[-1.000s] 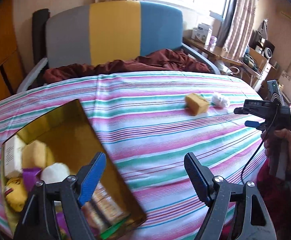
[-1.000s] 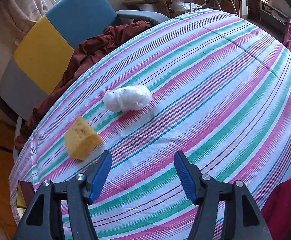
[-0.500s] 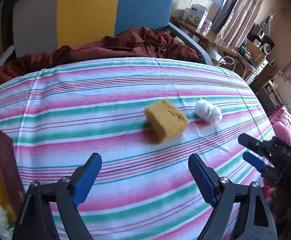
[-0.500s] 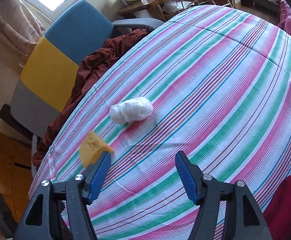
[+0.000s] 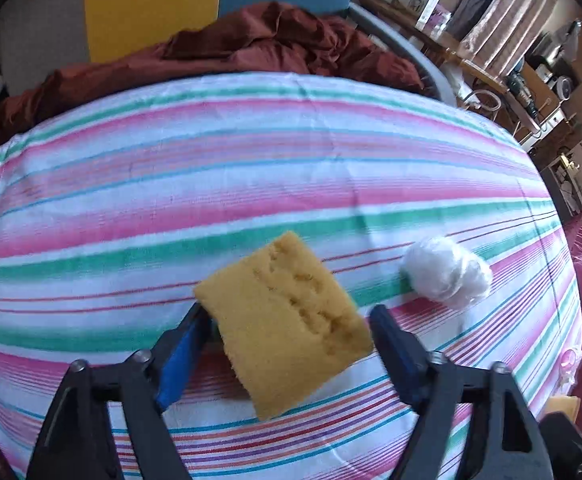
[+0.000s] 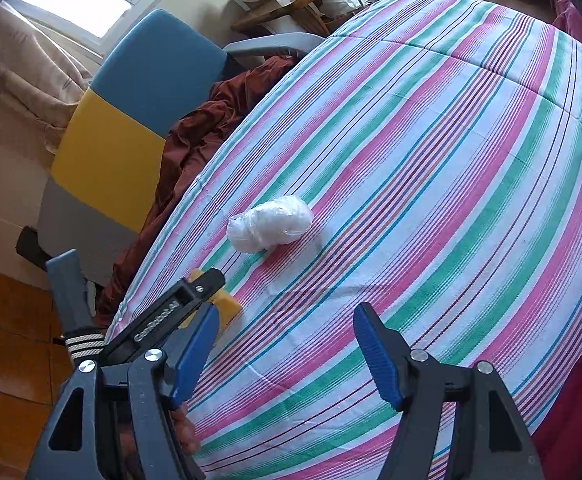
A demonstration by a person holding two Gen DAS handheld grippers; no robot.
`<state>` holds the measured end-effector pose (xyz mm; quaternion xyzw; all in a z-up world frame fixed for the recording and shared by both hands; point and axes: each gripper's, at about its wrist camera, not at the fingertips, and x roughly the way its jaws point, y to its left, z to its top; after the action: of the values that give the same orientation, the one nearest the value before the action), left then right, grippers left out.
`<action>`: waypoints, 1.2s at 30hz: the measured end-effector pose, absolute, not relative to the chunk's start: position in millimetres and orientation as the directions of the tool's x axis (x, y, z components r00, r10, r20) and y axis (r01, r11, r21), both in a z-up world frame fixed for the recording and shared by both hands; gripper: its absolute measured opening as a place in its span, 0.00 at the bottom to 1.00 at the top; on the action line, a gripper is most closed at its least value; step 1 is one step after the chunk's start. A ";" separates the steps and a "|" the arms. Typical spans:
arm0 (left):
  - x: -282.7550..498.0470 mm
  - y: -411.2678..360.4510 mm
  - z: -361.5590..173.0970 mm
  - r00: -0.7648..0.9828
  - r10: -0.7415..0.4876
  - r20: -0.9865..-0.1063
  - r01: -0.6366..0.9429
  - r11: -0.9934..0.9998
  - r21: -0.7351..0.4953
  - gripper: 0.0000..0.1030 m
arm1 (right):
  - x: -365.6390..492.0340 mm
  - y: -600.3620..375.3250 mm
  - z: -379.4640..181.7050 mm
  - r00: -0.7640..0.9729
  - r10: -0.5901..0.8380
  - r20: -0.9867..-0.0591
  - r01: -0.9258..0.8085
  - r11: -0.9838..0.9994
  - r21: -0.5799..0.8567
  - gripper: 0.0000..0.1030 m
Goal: Organize objects
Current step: 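Grasp the yellow sponge with the left tool while the right tool grasps the white bag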
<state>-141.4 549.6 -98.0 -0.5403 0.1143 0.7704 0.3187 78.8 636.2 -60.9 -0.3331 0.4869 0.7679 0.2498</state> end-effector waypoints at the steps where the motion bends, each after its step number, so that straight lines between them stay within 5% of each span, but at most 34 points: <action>1: -137.4 546.5 -95.5 -0.235 0.376 -0.896 -0.631 -0.761 -0.154 0.65 | 79.1 636.4 -61.3 -0.652 0.060 -0.756 -0.709 -0.399 0.581 0.69; 4: -128.2 530.3 -94.0 -0.230 0.399 -0.888 -0.670 -0.726 -0.153 0.58 | 78.5 636.3 -62.1 -0.653 0.054 -0.755 -0.708 -0.399 0.583 0.69; 18: -18.0 384.1 -95.2 -0.331 0.456 -0.826 -0.722 -0.686 -0.089 0.59 | 69.2 630.6 -68.0 -0.587 0.055 -0.808 -0.739 -0.443 0.507 0.69; 31: -10.7 383.3 -104.6 -0.398 0.520 -0.756 -0.752 -0.657 -0.056 0.58 | 42.8 607.7 -77.8 -0.478 0.046 -0.877 -0.731 -0.575 0.368 0.69; 36: -11.6 381.6 -105.8 -0.391 0.534 -0.750 -0.753 -0.654 -0.073 0.58 | 22.0 608.3 -63.1 -0.460 0.115 -0.881 -0.712 -0.641 0.288 0.83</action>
<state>-11.6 381.6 -105.8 -0.3891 0.1409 0.8219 0.3914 22.0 608.3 -63.1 -0.4484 0.3326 0.7869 0.2628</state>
